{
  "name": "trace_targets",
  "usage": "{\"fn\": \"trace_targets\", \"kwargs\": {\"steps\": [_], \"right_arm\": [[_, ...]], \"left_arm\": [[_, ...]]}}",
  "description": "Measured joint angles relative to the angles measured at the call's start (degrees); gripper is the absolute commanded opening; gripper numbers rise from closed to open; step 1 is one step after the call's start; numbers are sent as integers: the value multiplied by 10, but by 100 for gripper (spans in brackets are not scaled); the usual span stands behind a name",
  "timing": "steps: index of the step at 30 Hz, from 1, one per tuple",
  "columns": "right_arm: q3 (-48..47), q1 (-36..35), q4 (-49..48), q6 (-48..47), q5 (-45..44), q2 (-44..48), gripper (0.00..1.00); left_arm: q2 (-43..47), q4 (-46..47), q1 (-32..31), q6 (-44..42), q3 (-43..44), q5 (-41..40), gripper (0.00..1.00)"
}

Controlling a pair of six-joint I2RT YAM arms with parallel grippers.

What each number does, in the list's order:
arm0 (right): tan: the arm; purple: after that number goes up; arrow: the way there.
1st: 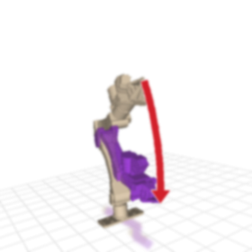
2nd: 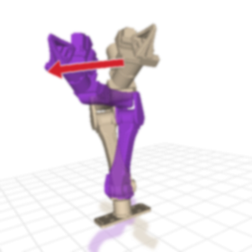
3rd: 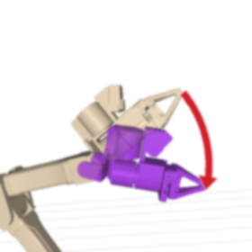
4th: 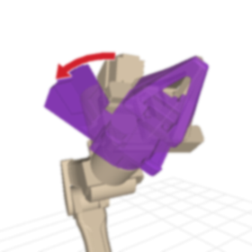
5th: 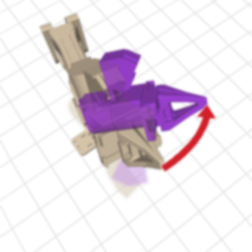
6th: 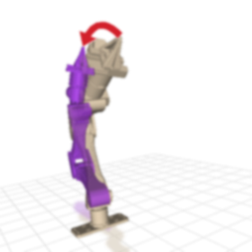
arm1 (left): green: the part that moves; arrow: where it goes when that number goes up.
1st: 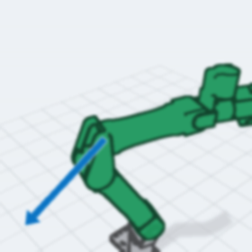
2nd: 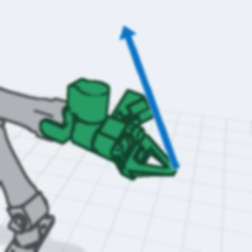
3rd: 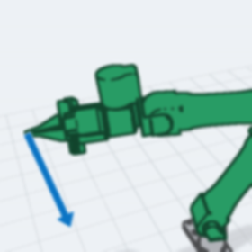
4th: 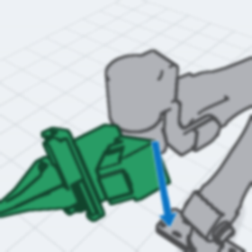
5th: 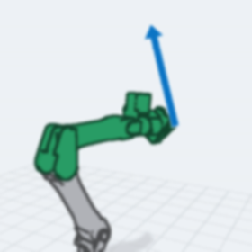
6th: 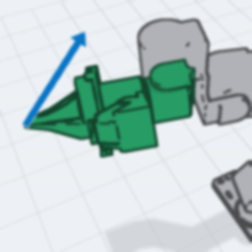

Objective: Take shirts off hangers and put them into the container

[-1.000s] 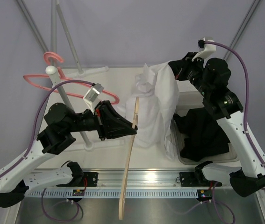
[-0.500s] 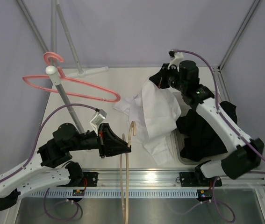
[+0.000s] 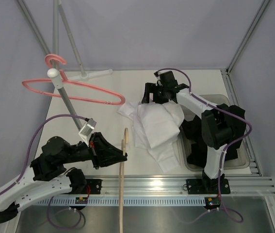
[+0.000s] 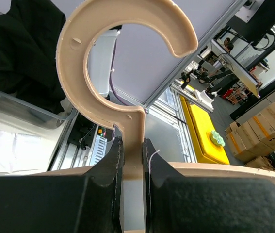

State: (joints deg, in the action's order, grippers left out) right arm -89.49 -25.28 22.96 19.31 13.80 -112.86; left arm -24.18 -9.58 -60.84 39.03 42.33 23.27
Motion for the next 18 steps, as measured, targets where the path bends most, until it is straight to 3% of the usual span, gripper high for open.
{"fn": "trace_targets", "kwargs": {"steps": [5,11,18], "right_arm": [[59,-9,-18,-5,47,28,100],[-33,-53,47,-42,2,-33,99],[-87,-119,93,-47,-77,-130,99]], "left_arm": [[-27,14,0,0,-23,3,0],[-36,33,0,4,-51,6,0],[14,29,0,6,-54,5,0]]}}
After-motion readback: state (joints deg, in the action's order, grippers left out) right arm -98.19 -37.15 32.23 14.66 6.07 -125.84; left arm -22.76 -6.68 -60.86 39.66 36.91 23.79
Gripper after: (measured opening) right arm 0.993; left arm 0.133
